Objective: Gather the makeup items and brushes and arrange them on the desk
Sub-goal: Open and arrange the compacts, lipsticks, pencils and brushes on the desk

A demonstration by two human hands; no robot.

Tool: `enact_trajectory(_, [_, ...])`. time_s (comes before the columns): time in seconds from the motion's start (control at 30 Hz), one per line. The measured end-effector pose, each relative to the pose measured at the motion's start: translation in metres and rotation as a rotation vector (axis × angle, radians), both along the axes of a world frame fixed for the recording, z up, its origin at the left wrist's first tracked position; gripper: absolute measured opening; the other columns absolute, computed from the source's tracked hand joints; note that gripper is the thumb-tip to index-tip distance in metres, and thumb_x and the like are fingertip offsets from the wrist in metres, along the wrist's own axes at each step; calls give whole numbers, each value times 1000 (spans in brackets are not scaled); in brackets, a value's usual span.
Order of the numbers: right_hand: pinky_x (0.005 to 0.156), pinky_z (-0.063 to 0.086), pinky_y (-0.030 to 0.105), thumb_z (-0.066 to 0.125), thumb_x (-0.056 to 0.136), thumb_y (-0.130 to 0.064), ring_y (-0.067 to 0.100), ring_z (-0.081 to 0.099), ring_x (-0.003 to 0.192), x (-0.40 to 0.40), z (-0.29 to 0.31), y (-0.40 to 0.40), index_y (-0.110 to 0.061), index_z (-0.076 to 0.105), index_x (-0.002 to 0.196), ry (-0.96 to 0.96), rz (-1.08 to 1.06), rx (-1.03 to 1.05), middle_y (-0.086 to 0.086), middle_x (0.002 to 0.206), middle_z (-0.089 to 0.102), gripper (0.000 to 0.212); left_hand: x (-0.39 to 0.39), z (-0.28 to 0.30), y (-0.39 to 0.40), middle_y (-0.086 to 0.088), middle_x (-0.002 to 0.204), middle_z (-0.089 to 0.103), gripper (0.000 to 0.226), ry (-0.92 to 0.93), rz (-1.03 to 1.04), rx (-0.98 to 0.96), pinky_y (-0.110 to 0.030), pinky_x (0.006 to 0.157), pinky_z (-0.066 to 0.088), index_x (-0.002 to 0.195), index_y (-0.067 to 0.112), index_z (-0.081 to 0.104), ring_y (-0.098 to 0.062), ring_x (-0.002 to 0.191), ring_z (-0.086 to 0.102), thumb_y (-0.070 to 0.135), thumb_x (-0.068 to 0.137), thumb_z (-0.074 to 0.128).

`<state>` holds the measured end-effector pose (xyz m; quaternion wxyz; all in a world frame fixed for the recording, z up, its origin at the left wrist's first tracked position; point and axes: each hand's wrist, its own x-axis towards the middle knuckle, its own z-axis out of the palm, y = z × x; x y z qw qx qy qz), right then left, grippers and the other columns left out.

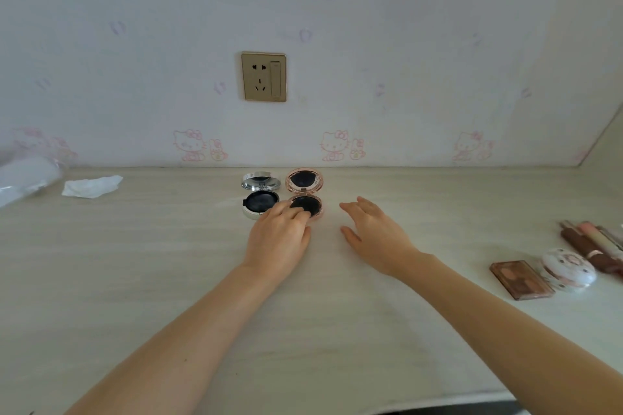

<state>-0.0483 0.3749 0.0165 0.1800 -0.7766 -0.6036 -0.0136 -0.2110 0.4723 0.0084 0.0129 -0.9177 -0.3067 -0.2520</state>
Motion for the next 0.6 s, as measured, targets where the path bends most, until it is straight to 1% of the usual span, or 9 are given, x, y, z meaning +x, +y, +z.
enact_trajectory(0.07, [112, 23, 29, 44, 99, -26, 18, 18, 145, 4, 4, -19, -13, 34, 145, -36, -7, 3, 4, 148, 41, 49, 3, 0, -12, 3, 115, 68, 31, -8, -36, -16, -34, 96, 44, 119, 14, 65, -20, 124, 49, 22, 91, 56])
enact_trajectory(0.17, [111, 25, 30, 45, 98, -26, 20, 23, 143, 14, 9, -49, -12, 38, 144, -87, -27, 5, 5, 145, 45, 48, 12, 1, -34, -1, 108, 70, 29, -48, -96, -29, -34, 87, 47, 116, 13, 67, -20, 116, 53, 22, 90, 57])
enact_trajectory(0.23, [110, 27, 31, 46, 98, -26, 20, 25, 142, 23, 12, -68, -12, 40, 142, -113, -45, 8, 5, 143, 47, 47, 22, 1, -50, -2, 106, 70, 30, -81, -138, -53, -33, 84, 47, 118, 13, 66, -20, 114, 53, 23, 91, 57])
enact_trajectory(0.4, [108, 29, 30, 47, 97, -28, 19, 28, 140, 50, 20, -118, -15, 43, 140, -123, -104, 16, 5, 140, 49, 45, 54, -1, -88, 1, 108, 69, 32, -117, -234, -123, -32, 84, 46, 122, 17, 64, -18, 114, 50, 26, 93, 54])
enact_trajectory(0.6, [107, 31, 32, 49, 96, -29, 18, 29, 139, 86, 25, -170, -17, 46, 138, -89, -215, -16, 6, 139, 49, 43, 98, -5, -129, -1, 109, 69, 33, -112, -343, -180, -35, 86, 48, 123, 16, 63, -18, 115, 50, 26, 94, 51])
